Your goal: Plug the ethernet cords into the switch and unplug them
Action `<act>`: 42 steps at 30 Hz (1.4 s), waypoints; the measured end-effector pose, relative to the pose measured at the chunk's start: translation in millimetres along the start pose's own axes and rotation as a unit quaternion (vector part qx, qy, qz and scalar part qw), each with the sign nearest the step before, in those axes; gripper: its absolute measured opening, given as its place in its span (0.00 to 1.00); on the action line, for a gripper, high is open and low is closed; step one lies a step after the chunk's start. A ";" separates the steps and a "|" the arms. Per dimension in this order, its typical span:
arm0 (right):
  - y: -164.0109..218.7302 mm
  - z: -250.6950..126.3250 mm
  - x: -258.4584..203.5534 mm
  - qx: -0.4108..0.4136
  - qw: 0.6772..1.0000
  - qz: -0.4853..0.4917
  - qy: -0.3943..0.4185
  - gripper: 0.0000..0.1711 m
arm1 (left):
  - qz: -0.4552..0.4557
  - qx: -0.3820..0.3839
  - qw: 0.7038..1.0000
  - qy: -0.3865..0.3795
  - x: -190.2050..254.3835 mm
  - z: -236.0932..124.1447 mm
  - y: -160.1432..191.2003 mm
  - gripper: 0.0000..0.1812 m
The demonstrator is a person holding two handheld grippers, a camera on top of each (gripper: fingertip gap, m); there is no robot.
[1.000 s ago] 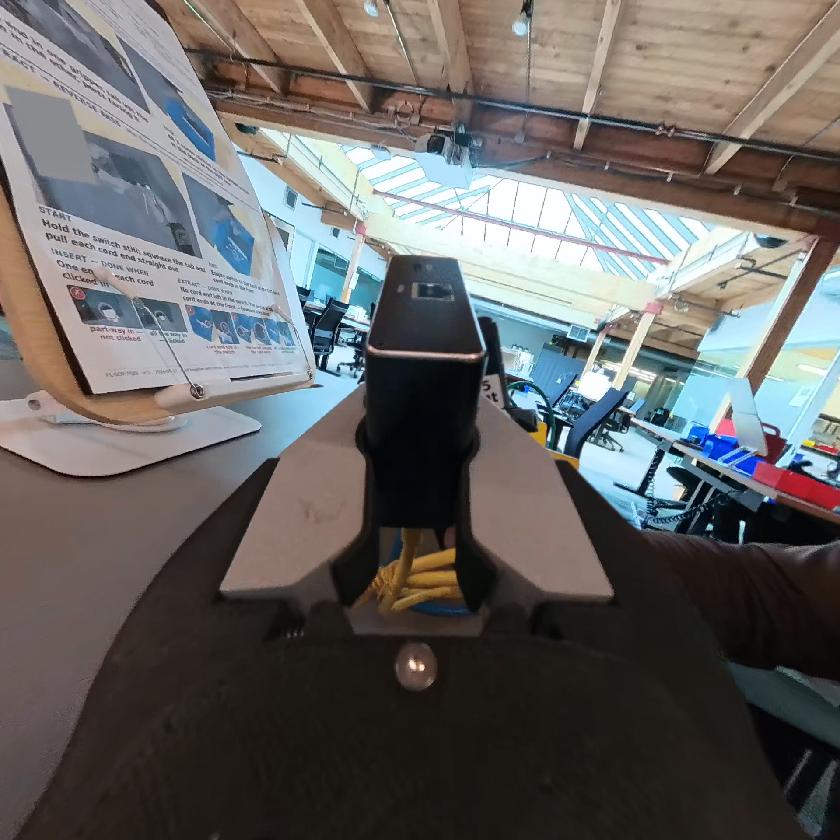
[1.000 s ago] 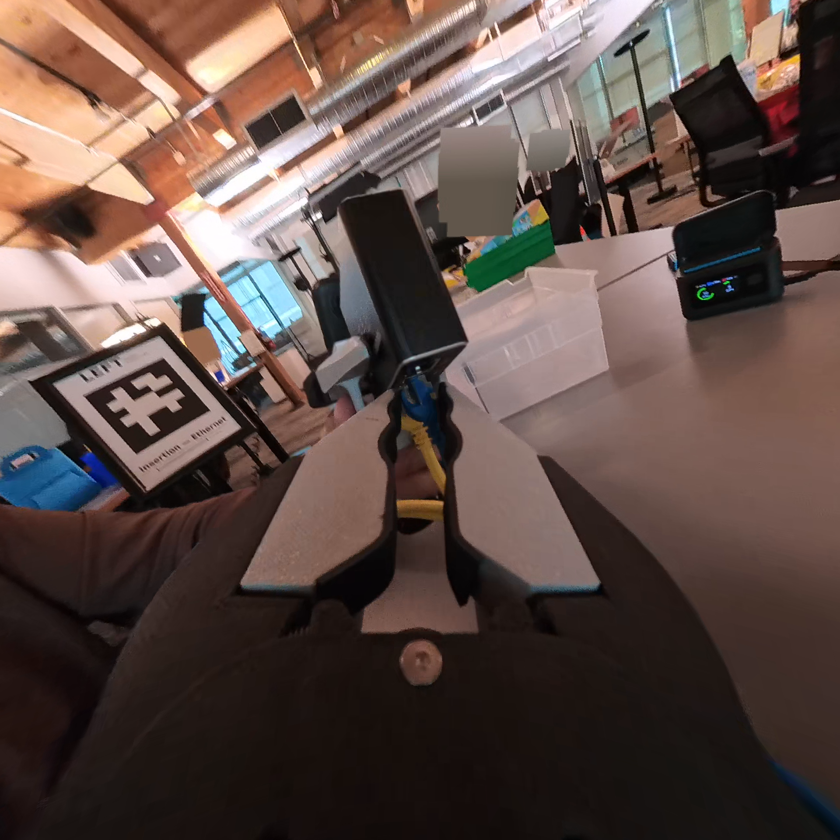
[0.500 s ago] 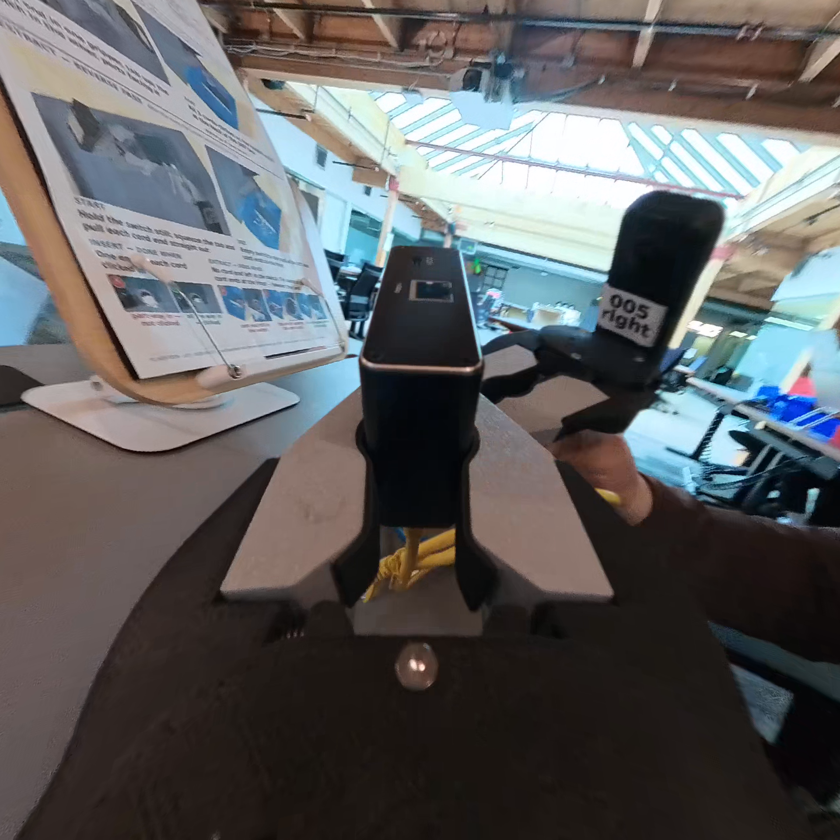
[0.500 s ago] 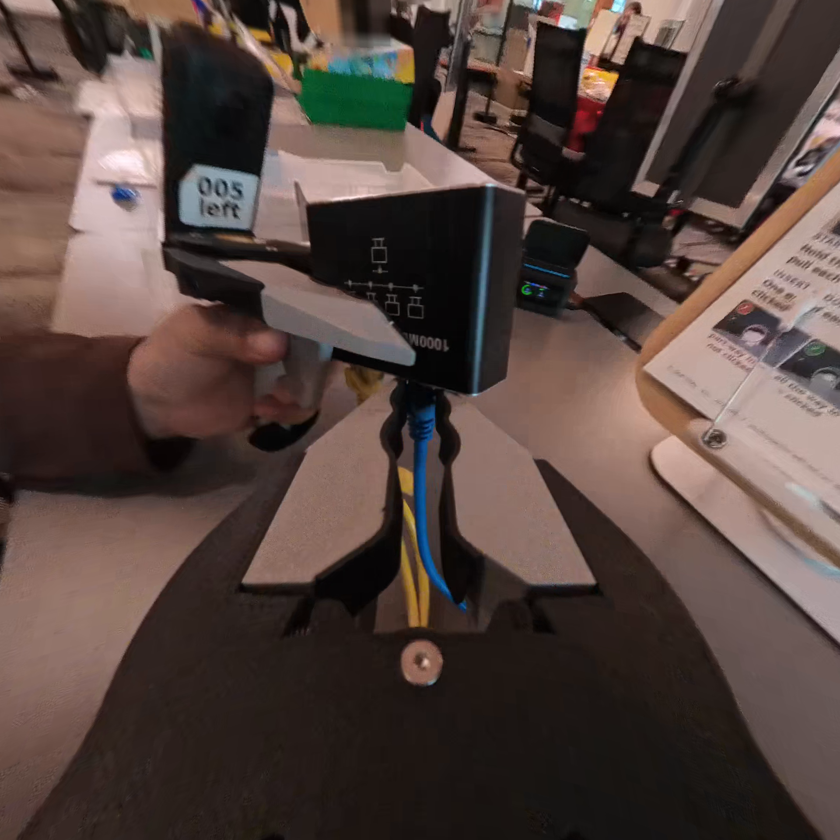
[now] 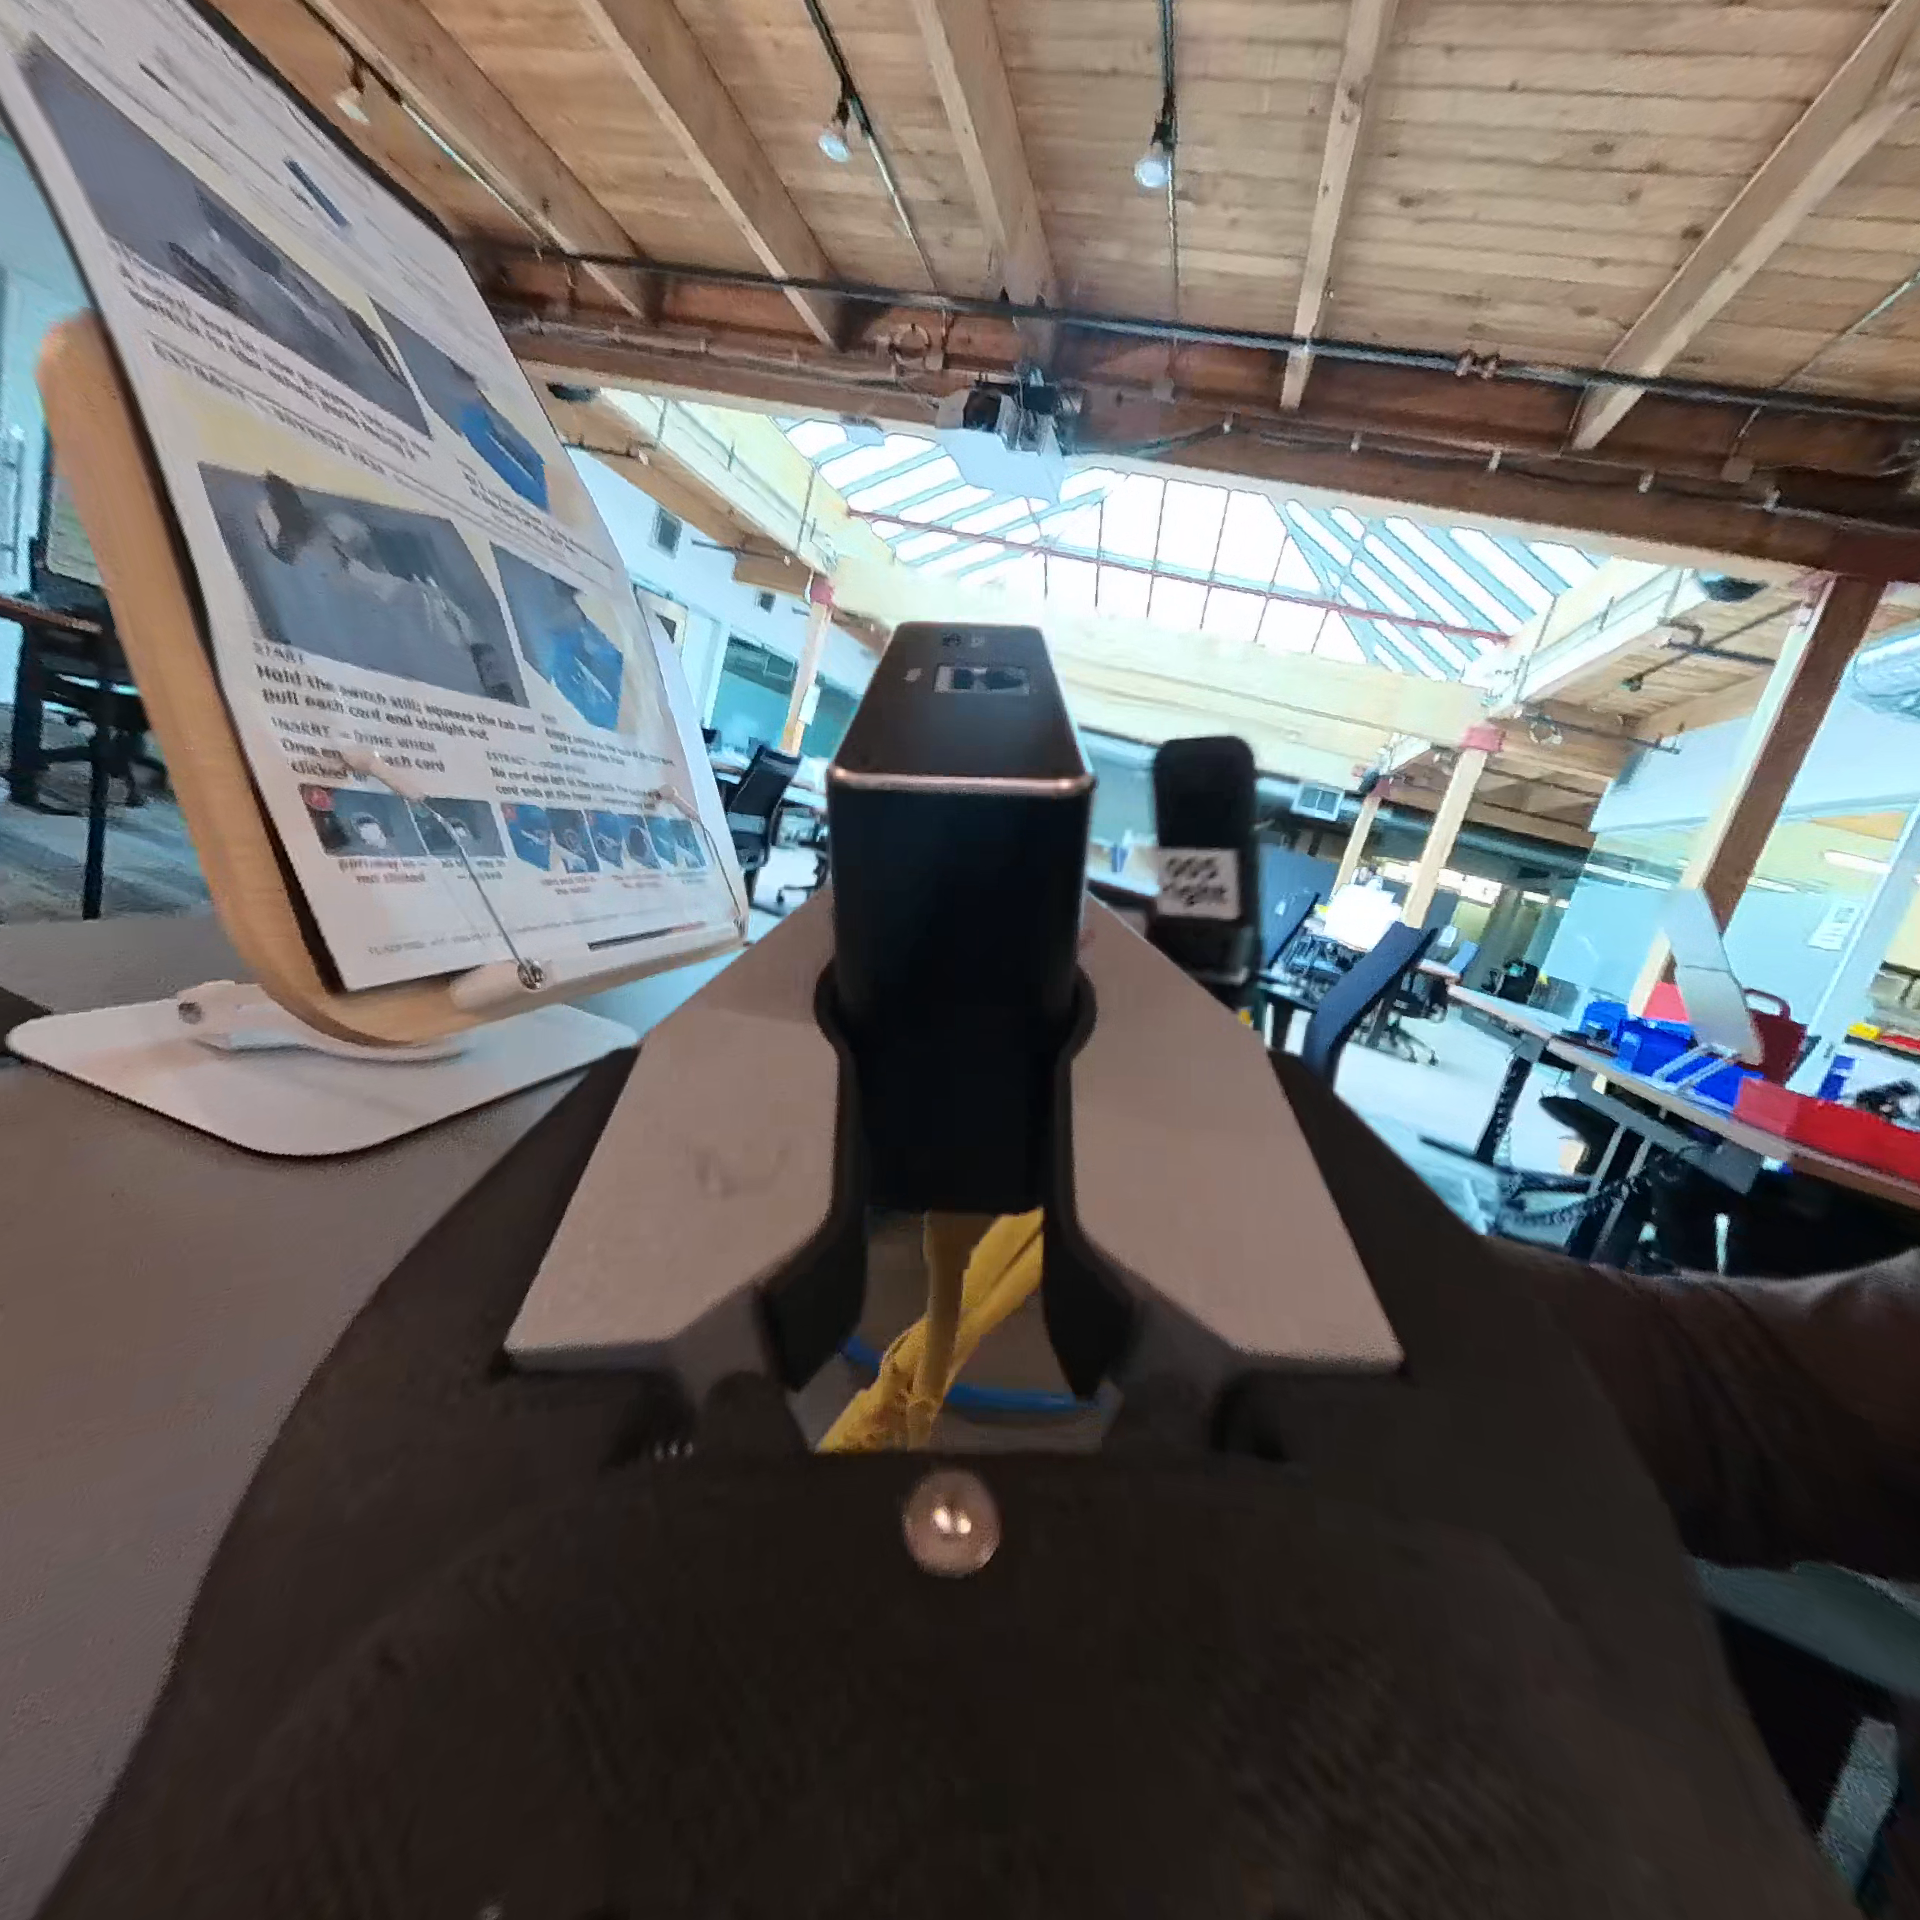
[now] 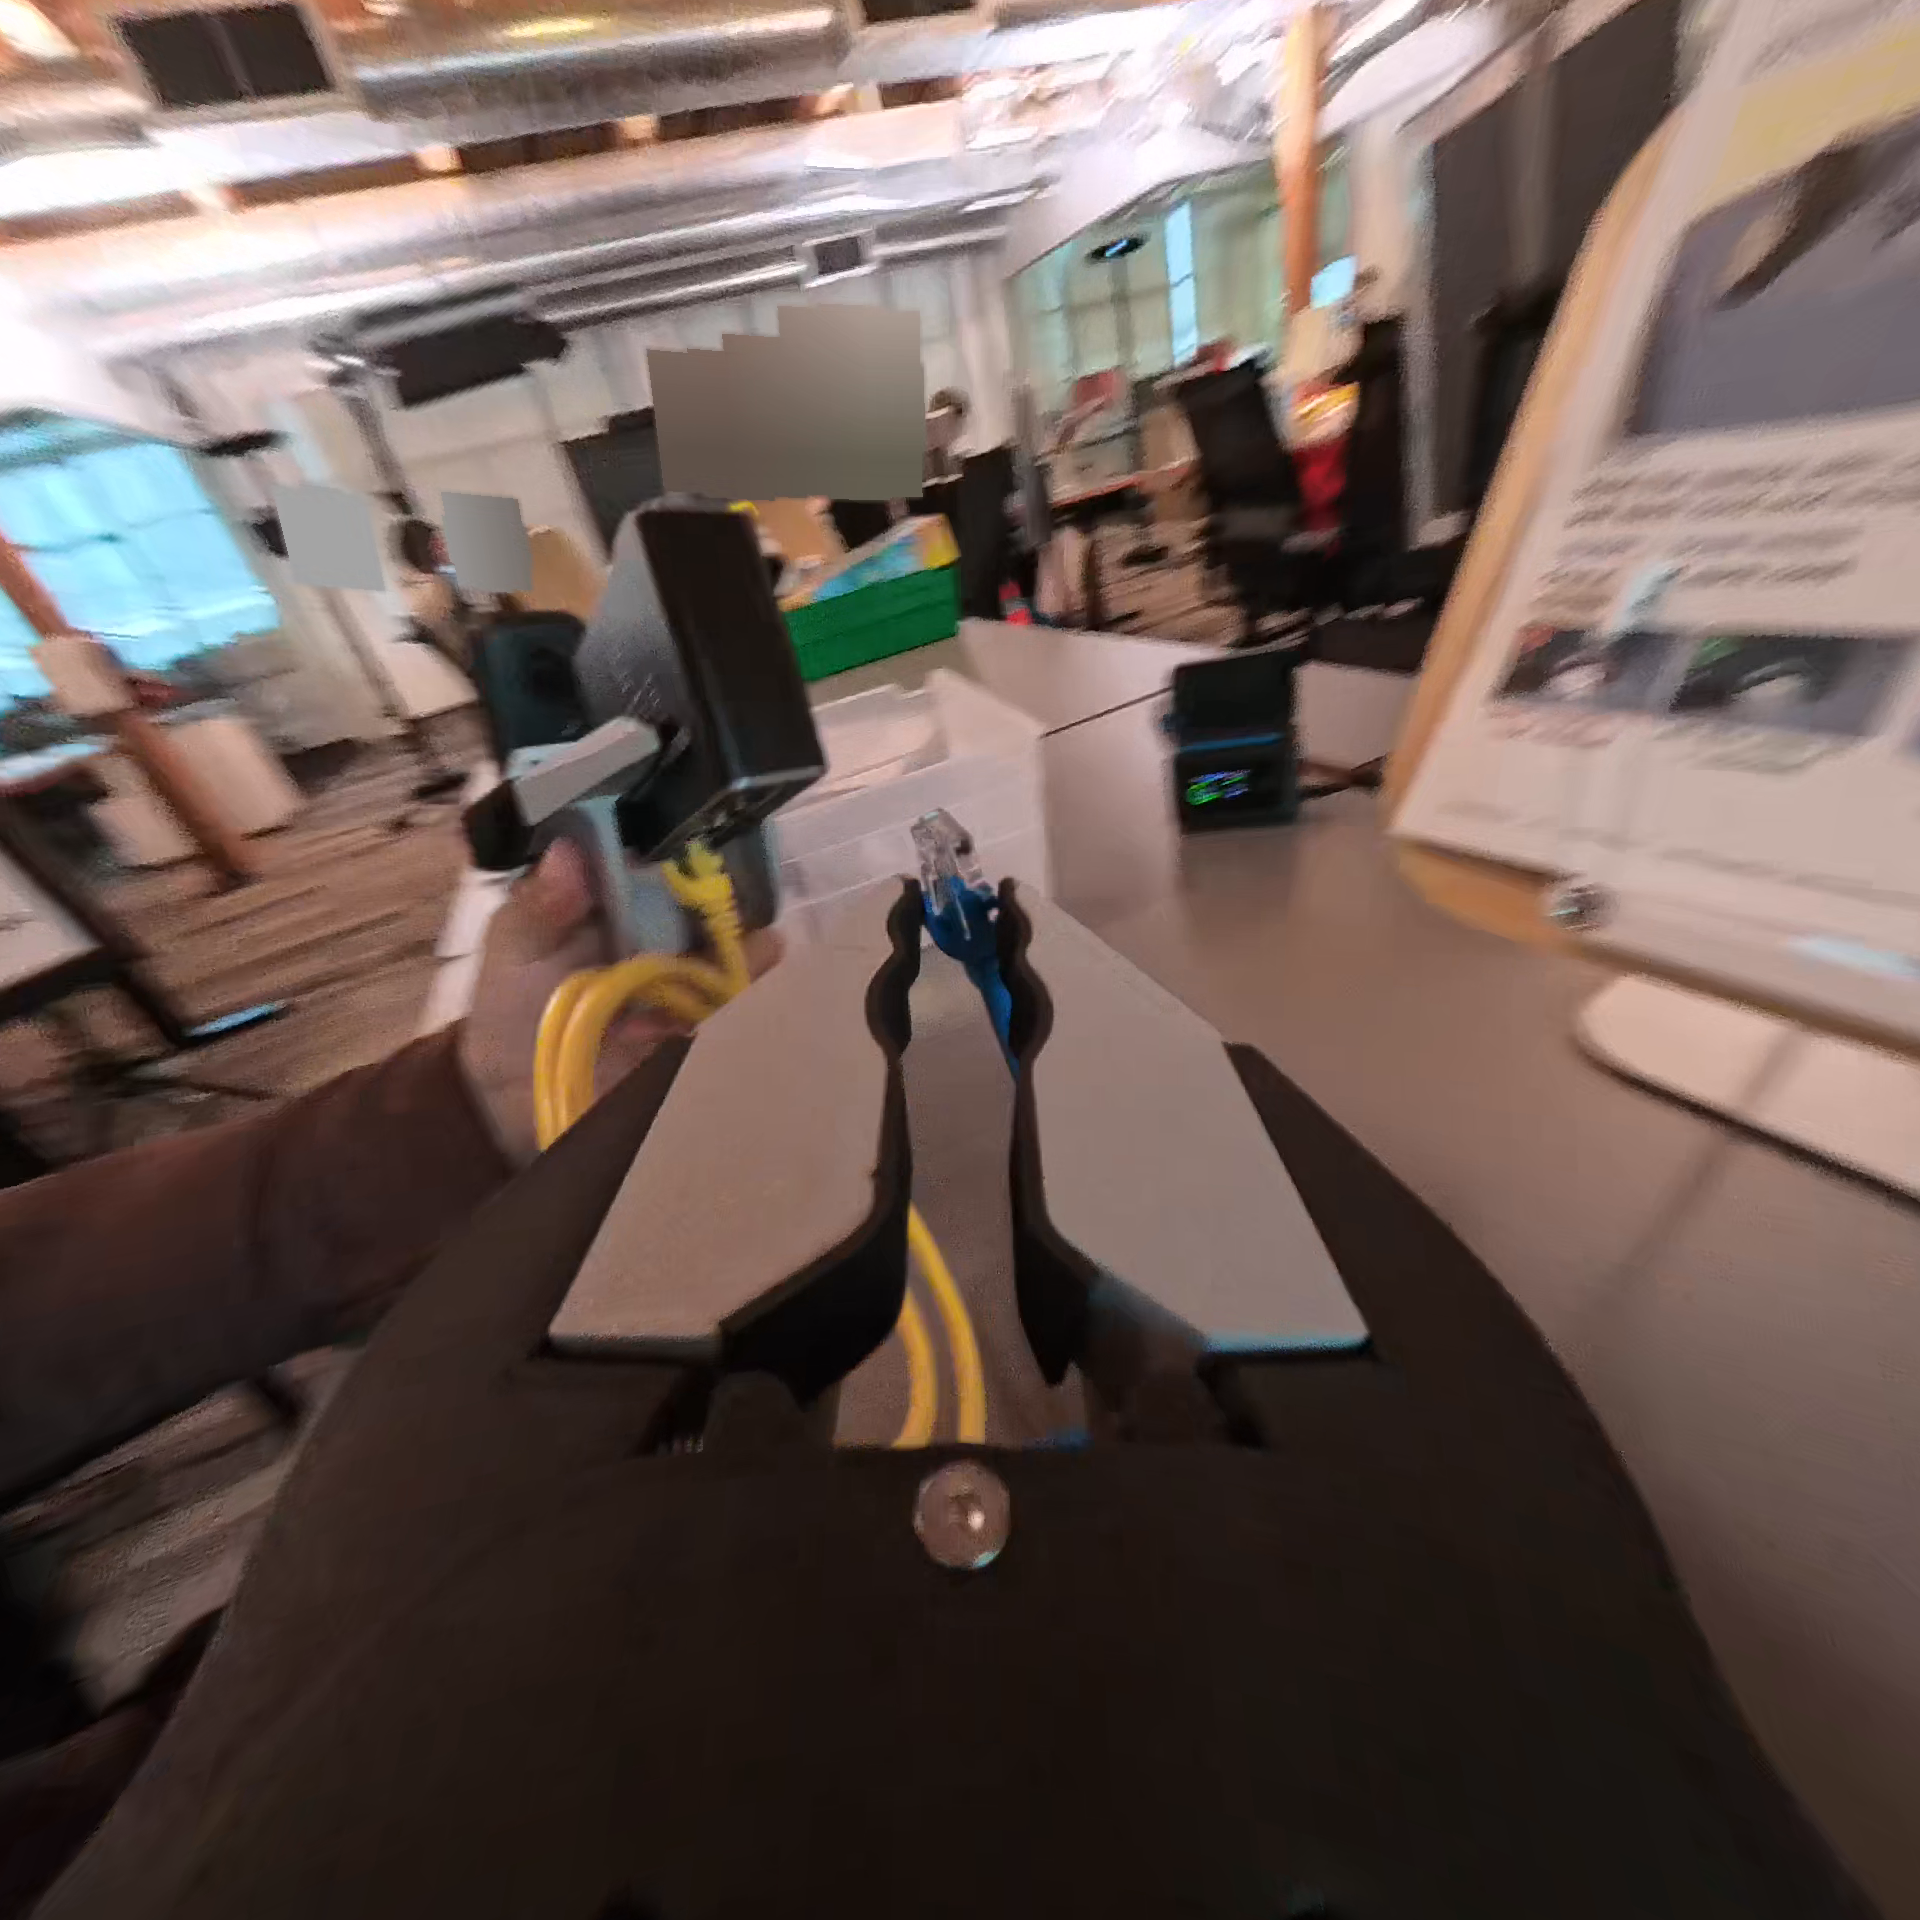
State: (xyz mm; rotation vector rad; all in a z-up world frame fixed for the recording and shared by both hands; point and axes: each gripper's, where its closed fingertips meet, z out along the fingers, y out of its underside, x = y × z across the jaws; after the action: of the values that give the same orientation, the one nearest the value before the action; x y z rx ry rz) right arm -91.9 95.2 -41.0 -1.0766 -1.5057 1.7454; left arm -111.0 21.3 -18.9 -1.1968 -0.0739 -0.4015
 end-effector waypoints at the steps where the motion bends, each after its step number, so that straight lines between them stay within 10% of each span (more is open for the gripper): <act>1: -7.2 -7.8 6.9 0.011 0.999 -0.028 0.036 0.06 | 0.005 -0.011 1.000 -0.006 -1.5 2.0 4.7 0.18; 10: -39.1 -73.4 -3.9 0.033 0.977 -0.154 0.144 0.00 | 0.197 -0.063 0.965 -0.162 -26.5 -6.8 1.4 0.18; 14: -1.8 -87.7 -29.1 -0.112 0.969 -0.190 0.108 0.00 | 0.256 -0.098 0.940 -0.202 -30.0 -6.1 6.3 0.18; 24: 103.1 -70.5 -14.7 -0.326 0.939 -0.036 0.107 0.33 | 0.404 -0.040 0.866 -0.291 -12.6 -18.9 -30.6 0.18; 32: 101.8 -43.5 60.7 -0.332 0.900 -0.096 0.264 0.31 | 0.339 -0.002 0.901 -0.272 -13.4 -27.8 -45.4 0.18; 36: 121.9 -30.5 101.8 -0.401 0.875 -0.046 0.268 0.49 | 0.304 -0.006 0.916 -0.262 -18.6 -27.9 -43.1 0.18; 40: 141.3 -18.7 122.6 -0.429 0.872 -0.007 0.234 0.37 | 0.277 -0.017 0.919 -0.279 -30.3 -32.0 -40.3 0.18; 42: 139.7 -22.0 128.5 -0.434 0.871 -0.016 0.227 0.12 | 0.275 -0.020 0.919 -0.283 -31.9 -32.4 -39.5 0.18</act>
State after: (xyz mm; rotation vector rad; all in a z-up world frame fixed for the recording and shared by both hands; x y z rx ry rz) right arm -127.1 188.6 -204.0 -1.7151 -1.9842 0.6330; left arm -159.0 -11.9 -4.3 -1.2842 -0.2215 0.4488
